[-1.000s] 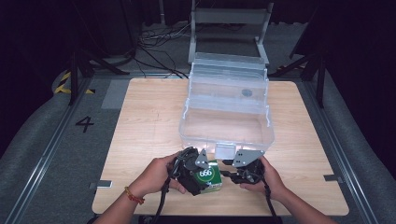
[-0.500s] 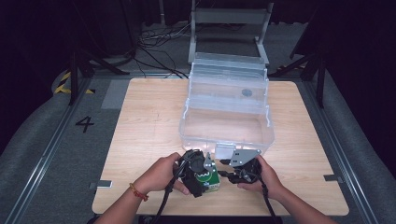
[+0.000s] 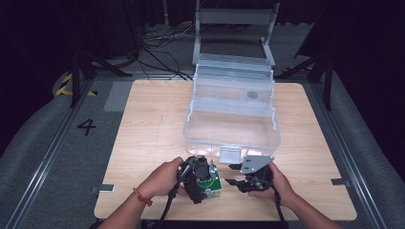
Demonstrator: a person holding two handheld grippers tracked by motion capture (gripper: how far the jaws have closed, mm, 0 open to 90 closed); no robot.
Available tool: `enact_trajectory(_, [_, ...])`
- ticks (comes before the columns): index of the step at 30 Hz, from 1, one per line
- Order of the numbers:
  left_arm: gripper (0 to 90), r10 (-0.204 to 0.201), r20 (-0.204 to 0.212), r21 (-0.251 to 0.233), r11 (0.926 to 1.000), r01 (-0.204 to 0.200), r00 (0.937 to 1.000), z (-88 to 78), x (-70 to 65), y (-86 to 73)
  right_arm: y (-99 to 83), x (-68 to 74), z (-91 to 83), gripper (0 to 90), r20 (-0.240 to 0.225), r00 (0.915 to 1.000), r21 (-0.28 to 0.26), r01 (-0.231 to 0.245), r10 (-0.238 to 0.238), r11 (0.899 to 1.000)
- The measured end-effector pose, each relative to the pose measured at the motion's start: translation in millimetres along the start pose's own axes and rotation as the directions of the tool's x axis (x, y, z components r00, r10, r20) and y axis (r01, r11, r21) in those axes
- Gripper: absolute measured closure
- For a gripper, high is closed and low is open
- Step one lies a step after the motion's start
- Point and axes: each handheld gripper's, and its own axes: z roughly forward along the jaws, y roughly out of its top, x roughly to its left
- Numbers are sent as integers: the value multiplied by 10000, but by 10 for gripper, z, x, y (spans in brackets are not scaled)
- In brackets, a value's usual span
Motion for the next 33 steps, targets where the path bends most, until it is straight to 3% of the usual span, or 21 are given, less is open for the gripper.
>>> enact_trajectory(4, [134,-66,20,-85,9999,66,10000,13,-7,-8,-55,-122,-376,429,342,9993,-435,-149,164,9989])
enact_trajectory(7, [137,-53,17,-120,9999,53,10000,18,-6,-12,-35,-225,-626,407,1070,9937,-896,-248,344,9957])
enact_trajectory(13, [140,146,106,107,9998,-147,9998,7,-6,-40,-72,-439,-1038,400,2120,9730,-1334,-639,914,9890])
enact_trajectory(15, [136,311,24,389,9988,-311,9995,7,-23,-43,-114,-542,-1133,400,2826,9534,-1062,-788,1061,9912])
enact_trajectory(17, [131,405,-106,526,9978,-398,9991,13,-36,-44,-164,-679,-1165,397,3328,9336,-914,-1083,1329,9899])
enact_trajectory(21, [124,472,-127,682,9966,-462,9988,16,-52,-71,-269,-1007,-1145,374,3621,9069,-654,-2058,2153,9764])
enact_trajectory(23, [125,330,-80,579,9978,-325,9994,24,-61,-84,-305,-1145,-1111,374,3386,9039,-498,-2604,2616,9642])
enact_trajectory(26, [124,401,-60,509,9979,-398,9992,39,-51,-99,-323,-1279,-1043,371,3233,8991,-414,-2980,2950,9537])
enact_trajectory(28, [125,412,-33,493,9979,-410,9991,52,-49,-108,-327,-1339,-980,366,3434,8938,-234,-2989,2884,9540])
enact_trajectory(30, [124,410,-7,514,9978,-409,9992,59,-48,-117,-344,-1403,-913,368,3186,8936,-221,-3264,3161,9450])
enact_trajectory(32, [124,353,-18,436,9984,-352,9994,67,-53,-124,-347,-1421,-878,368,3314,8905,-95,-3272,3117,9449])
enact_trajectory(33, [123,356,0,421,9985,-355,9994,72,-52,-130,-384,-1464,-810,389,3270,8887,21,-3408,3214,9401])
